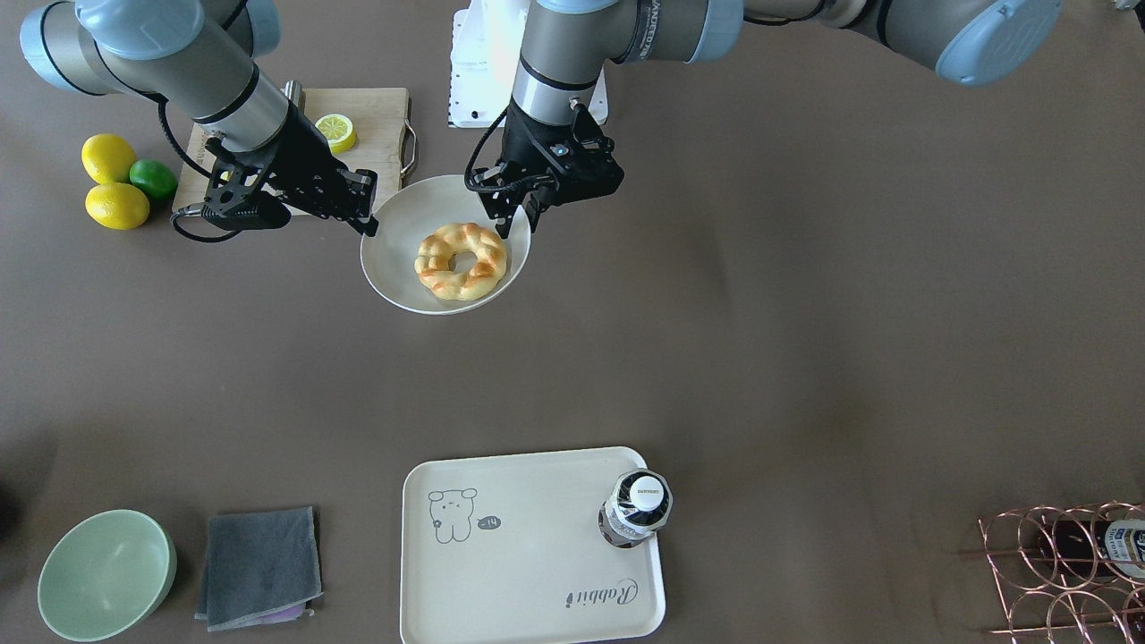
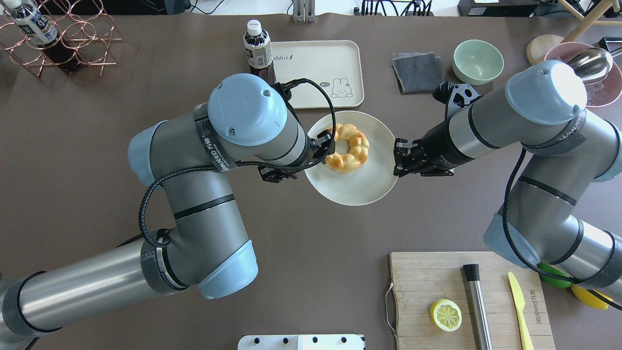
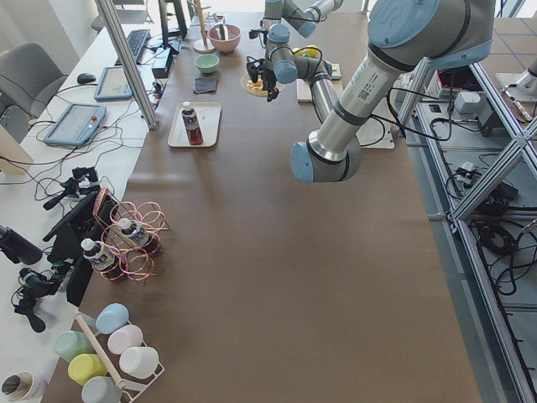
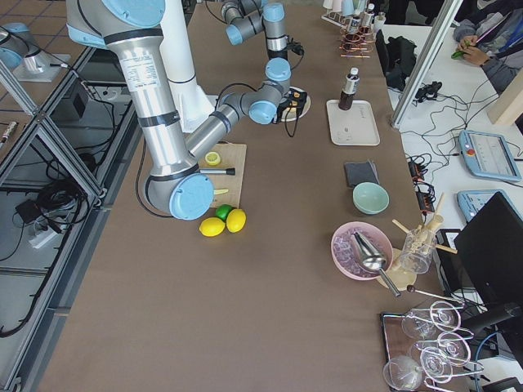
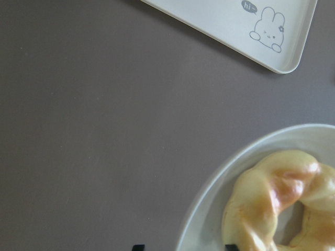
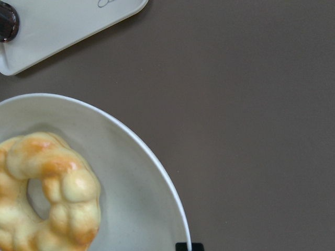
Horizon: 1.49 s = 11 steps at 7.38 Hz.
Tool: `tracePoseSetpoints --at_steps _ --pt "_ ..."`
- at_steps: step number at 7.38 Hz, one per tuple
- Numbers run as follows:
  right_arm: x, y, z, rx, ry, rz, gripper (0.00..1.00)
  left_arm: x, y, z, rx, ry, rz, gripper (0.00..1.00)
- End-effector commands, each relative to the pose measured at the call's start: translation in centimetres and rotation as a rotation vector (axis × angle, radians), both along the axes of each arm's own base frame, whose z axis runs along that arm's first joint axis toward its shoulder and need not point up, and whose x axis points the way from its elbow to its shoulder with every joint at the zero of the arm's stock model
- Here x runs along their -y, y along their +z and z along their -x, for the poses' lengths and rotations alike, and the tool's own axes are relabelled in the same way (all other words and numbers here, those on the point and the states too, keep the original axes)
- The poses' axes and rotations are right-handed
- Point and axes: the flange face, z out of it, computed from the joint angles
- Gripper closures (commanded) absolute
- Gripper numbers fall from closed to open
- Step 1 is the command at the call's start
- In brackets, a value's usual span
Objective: Place donut on tray
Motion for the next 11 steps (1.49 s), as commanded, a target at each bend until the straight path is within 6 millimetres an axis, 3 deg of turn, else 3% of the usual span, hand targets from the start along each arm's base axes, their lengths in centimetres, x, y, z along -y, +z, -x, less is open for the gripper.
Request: tracePoseSetpoints --at_steps 1,4,5,6,7,8,11 --pt "2.7 -0.1 0.8 -0.013 0.038 0.035 1.00 0.9 1.7 3.0 0.004 -0.026 -0.001 0.02" --pt "12.6 -1.2 4.7 -0.104 0.098 0.111 1.00 0.3 4.6 6.5 0.015 -0.045 0.003 0.02" --pt "16.0 -0.8 5.7 -0.132 0.123 0.146 1.00 0.8 5.3 8.2 0.026 -0.061 0.010 0.02" --pt "19.6 -1.9 7.6 -0.158 0.143 0.188 1.00 1.0 5.9 10.3 0.031 -0.029 0.024 0.02" --pt "21.7 -1.8 9.0 -0.180 0.166 0.248 1.00 1.4 7.2 12.7 0.046 -0.040 0.039 0.02" --pt "23.0 -2.2 9.7 -0.190 0.173 0.270 1.00 1.3 8.1 13.5 0.054 -0.044 0.041 0.02" --pt "26.0 -3.2 11.3 -0.172 0.200 0.394 1.00 1.3 9.4 13.4 0.074 -0.041 0.056 0.02"
